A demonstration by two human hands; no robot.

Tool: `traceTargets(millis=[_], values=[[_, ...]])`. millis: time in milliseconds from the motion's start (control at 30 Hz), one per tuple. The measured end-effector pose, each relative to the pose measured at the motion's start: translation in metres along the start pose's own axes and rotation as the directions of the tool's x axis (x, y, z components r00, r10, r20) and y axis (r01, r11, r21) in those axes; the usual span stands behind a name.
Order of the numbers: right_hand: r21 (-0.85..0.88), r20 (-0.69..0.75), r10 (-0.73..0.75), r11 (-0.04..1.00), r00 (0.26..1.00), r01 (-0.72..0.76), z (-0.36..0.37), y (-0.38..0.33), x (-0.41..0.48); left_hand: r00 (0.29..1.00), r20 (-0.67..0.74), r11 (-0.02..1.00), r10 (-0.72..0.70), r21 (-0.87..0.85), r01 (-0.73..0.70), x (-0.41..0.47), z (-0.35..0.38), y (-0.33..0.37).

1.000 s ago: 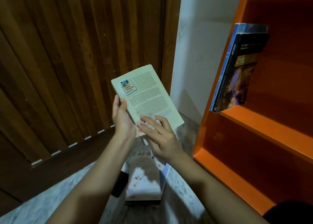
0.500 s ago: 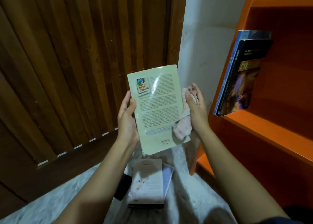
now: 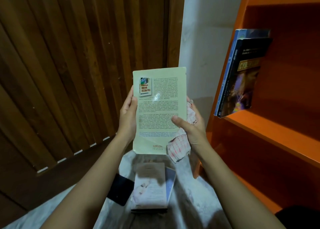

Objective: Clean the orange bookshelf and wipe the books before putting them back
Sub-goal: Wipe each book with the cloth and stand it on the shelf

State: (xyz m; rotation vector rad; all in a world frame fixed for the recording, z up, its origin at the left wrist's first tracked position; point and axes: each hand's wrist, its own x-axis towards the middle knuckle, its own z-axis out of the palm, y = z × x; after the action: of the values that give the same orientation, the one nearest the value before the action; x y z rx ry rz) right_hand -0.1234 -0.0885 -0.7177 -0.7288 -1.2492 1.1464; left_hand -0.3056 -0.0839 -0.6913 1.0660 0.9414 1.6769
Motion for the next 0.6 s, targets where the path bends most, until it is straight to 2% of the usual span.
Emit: traceTargets(millis=[67,133,167,200,267,333,400,500,600], values=[[-0.009,-0.030,-0.025,1.000,0.999,0.024,0.005,-0.005,0.000,0.997,-0.030,0.964,0.077,0.258,-0.067,0.006,0.003,0.001],[-0.034,-0.065,-0.060,0.998,0.996,0.058,0.008,-0.009,0.001,0.957,-0.122,0.805,0.263,0.575,-0.148,0.009,0.006,0.003],[-0.057,-0.087,-0.081,0.995,0.993,0.076,0.010,-0.011,0.001,0.921,-0.134,0.730,0.366,0.656,-0.194,0.007,0.009,0.006],[-0.092,-0.111,-0.104,0.991,0.988,0.094,0.011,-0.012,0.002,0.897,-0.101,0.684,0.430,0.686,-0.250,0.004,0.014,0.008],[-0.190,-0.138,-0.158,0.973,0.978,0.130,0.013,-0.011,0.002,0.902,0.054,0.683,0.429,0.634,-0.363,-0.001,0.025,0.011],[-0.282,-0.122,-0.189,0.948,0.974,0.148,0.014,-0.007,-0.001,0.928,0.215,0.728,0.306,0.575,-0.373,-0.008,0.036,0.013],[-0.394,-0.099,-0.213,0.905,0.972,0.158,0.015,-0.002,-0.007,0.934,0.289,0.755,0.210,0.559,-0.343,-0.012,0.045,0.016],[-0.602,-0.082,-0.276,0.780,0.958,0.173,0.013,0.005,-0.013,0.953,0.262,0.767,0.151,0.577,-0.280,-0.015,0.054,0.020],[-0.701,-0.032,-0.322,0.682,0.946,0.208,0.013,0.010,-0.018,0.973,0.181,0.750,0.140,0.622,-0.224,-0.013,0.057,0.020]])
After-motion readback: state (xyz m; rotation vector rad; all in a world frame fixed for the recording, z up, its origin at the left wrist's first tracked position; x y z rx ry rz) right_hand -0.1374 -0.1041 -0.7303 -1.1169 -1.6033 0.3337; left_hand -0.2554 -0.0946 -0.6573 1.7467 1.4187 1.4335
